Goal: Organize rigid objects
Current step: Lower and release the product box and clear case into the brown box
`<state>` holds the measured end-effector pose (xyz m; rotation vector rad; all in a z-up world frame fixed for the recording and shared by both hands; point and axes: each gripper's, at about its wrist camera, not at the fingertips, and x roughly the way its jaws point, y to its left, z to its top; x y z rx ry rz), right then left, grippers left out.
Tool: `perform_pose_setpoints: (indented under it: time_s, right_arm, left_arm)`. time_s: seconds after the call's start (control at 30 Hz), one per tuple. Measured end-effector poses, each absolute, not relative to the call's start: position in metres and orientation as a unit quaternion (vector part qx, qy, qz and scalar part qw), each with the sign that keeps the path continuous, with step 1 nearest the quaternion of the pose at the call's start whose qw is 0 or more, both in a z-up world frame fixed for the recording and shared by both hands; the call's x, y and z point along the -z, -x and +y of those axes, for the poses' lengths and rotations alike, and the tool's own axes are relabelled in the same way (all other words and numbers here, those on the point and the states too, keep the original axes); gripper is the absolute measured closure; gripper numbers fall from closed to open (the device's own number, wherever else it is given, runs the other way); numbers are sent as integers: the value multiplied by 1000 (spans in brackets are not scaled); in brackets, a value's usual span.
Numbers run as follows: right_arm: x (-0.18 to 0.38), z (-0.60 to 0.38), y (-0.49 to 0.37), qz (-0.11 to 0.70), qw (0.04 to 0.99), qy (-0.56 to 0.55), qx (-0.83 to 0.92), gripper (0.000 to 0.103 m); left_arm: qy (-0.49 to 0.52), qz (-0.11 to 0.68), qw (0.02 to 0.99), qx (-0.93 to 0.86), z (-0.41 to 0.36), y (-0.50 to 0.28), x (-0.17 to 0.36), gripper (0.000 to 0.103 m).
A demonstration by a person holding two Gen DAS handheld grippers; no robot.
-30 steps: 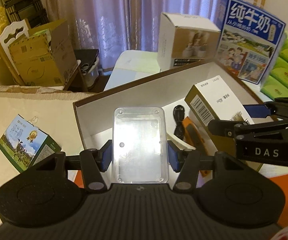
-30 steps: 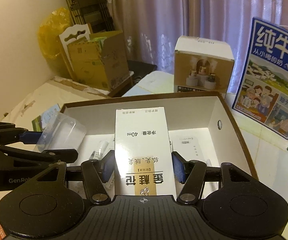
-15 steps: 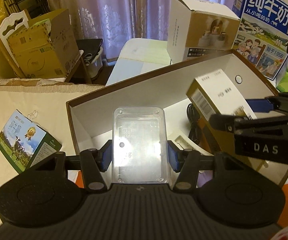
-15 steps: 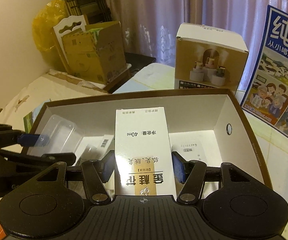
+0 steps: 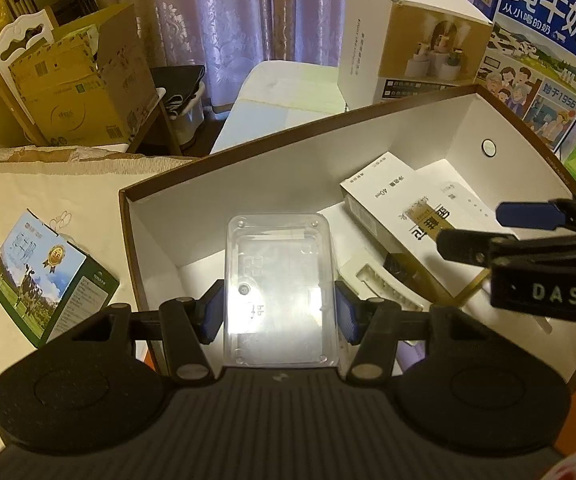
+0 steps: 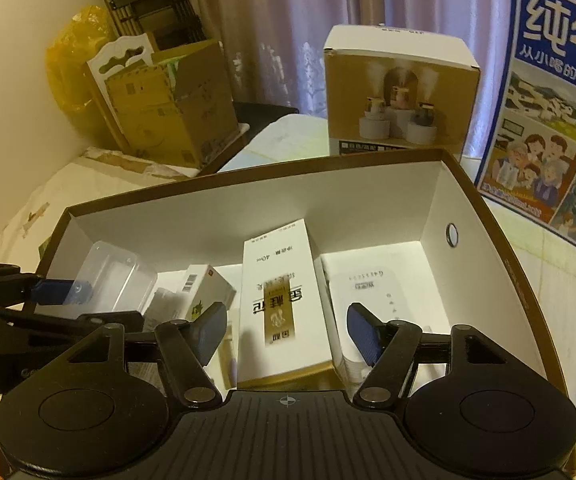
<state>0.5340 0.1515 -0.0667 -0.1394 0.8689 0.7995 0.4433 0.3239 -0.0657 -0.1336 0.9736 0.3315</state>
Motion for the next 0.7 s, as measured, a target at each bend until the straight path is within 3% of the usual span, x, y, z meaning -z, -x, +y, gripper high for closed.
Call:
perform_pose_setpoints:
  time_s: [0.2, 0.7]
  right_arm:
    - [62, 144, -528, 411, 829, 64, -375, 36]
    - [49, 126, -504, 406, 831, 67, -374, 29]
  left_arm:
    - [65, 458, 872, -158, 324, -442, 63, 42]
    - [72, 443, 881, -153, 319, -424, 44, 41]
